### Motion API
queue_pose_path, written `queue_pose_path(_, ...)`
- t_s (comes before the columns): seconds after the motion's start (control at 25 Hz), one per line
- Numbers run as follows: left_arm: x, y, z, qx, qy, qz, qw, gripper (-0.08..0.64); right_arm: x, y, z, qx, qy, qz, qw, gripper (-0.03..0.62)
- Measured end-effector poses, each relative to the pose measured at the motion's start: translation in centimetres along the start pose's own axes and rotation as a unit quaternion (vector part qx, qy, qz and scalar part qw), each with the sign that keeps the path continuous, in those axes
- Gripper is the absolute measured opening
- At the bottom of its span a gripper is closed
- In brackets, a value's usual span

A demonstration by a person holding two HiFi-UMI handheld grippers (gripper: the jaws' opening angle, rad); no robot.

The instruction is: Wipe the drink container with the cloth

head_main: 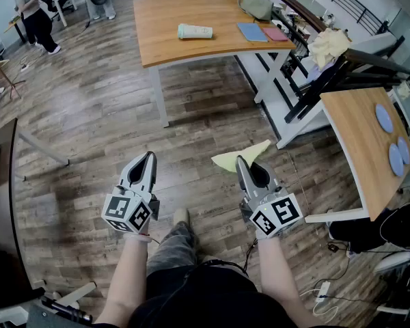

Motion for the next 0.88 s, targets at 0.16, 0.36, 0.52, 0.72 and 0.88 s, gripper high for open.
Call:
queue_pose_path(0.16,2.9,-1.0,2.1,-0.002,0.005,-0.004,1.0,-0.005,3.3,-0.1,-1.3,-0.001,0.003,-0.003,1.0,0.015)
queue_pose_path(0.36,6.3,-1.9,4.7,-0.004,0.013,-0.001,0.9999,-0.005,7.2,-0.1,-2.9,0.002,0.009,0.002,1.0,0.015)
queue_pose_path(0.52,9.0,-2.7,7.6,-0.003,0.021,0.0,0.9998,-0.005,10.4,0.0,-3.9,0.0,0.018,0.003,1.0,0.015)
queue_pose_path(0.72,11.5,-3.4,11.0,0.002,0.028,0.001,0.9996,-0.005,13.2,0.1,-5.4,0.018,0.036,-0.011,0.999,0.015)
queue_pose_path(0.88,12.9,-3.6,12.7,-0.01,0.025,-0.005,0.9996,-0.005,14.5,0.3,-6.4,0.032,0.038,-0.012,0.999,0.015)
Point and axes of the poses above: the fingertips, and each gripper's own axes: x forward along the fingers, z to its left, y out of its underside, the point moved 10 cm from there along -x, backward along the fingers
